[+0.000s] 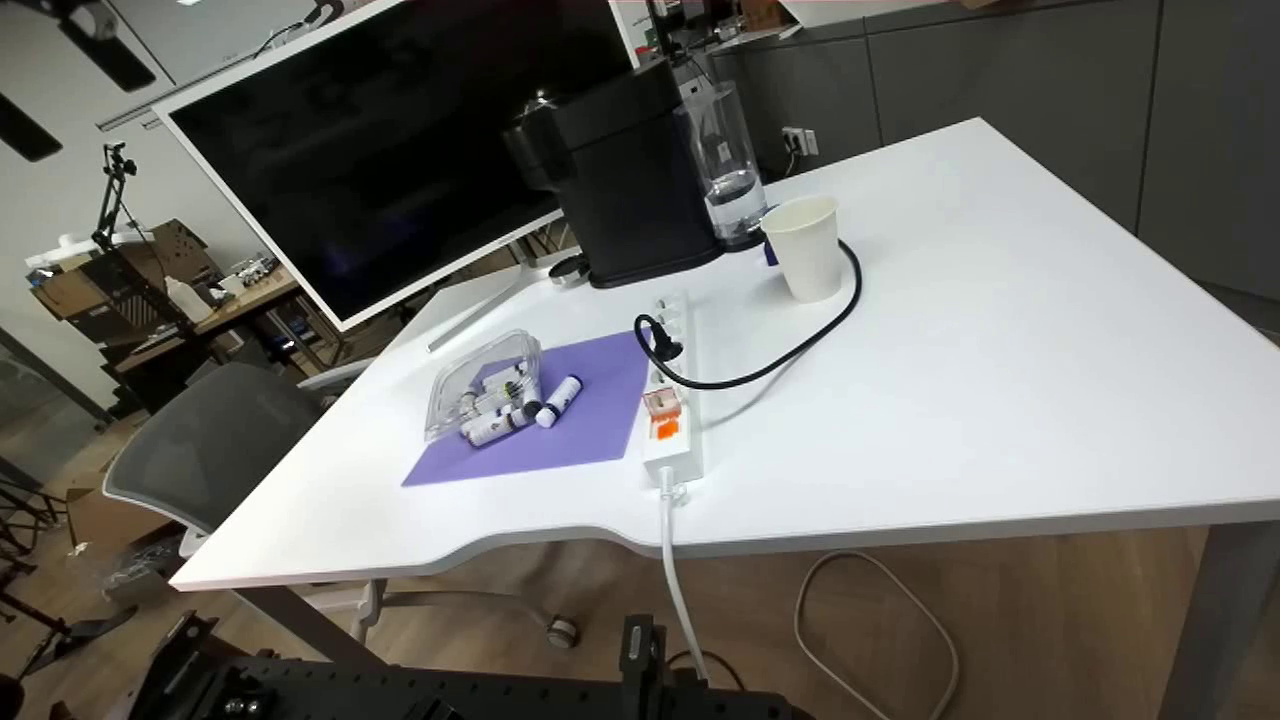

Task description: Open the pack on the table

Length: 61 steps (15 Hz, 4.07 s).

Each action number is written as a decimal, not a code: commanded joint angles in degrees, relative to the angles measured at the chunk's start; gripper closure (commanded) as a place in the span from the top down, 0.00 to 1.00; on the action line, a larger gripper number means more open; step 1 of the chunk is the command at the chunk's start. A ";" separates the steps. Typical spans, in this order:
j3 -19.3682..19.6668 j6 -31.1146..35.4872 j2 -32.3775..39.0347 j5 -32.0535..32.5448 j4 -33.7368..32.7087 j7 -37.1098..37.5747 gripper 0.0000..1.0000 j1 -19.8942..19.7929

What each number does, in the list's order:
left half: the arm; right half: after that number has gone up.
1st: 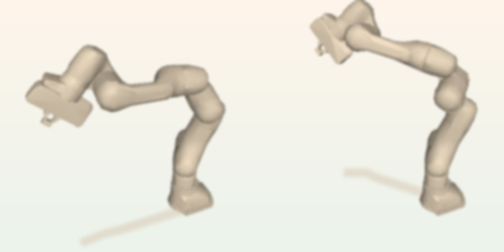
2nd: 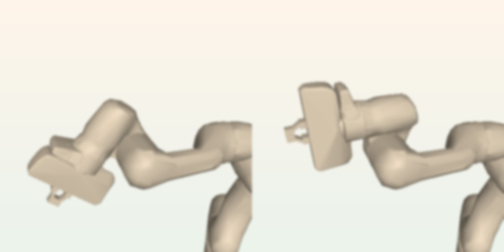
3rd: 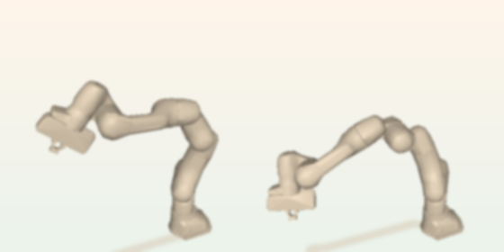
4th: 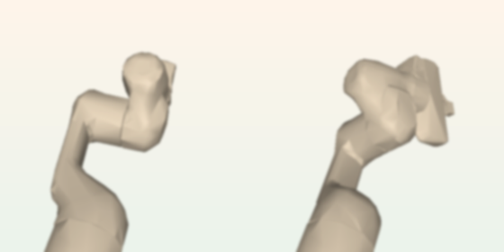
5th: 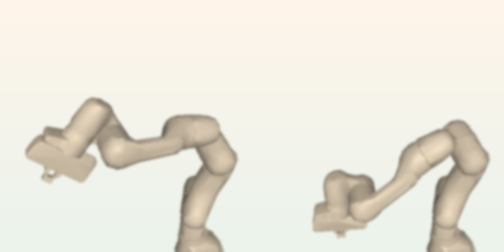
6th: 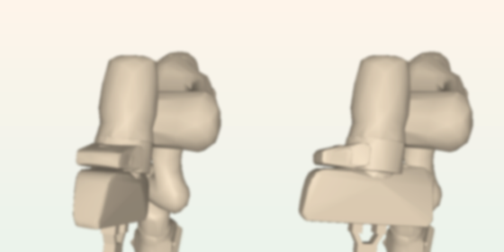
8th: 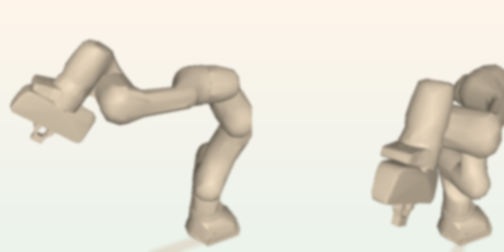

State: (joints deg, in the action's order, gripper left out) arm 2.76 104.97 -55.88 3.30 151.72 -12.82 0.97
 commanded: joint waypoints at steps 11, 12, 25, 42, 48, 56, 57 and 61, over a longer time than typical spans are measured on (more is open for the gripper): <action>-2.09 15.86 12.55 12.07 8.23 -3.43 1.00 1.99; -2.02 19.19 14.82 12.54 9.30 -3.83 1.00 2.27; -5.02 50.74 46.47 8.18 9.51 -2.90 1.00 5.42; -5.89 63.97 55.76 39.62 8.23 19.72 1.00 0.07; -5.53 63.07 56.59 62.68 5.69 38.06 1.00 -0.33; -5.53 61.90 60.79 81.75 3.19 57.57 1.00 0.37; -5.58 61.60 61.51 84.49 2.51 60.31 1.00 0.46; -6.05 60.07 65.15 94.37 -0.34 70.74 1.00 0.91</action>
State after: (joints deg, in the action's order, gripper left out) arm -2.89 166.85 5.99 91.42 154.23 49.55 1.11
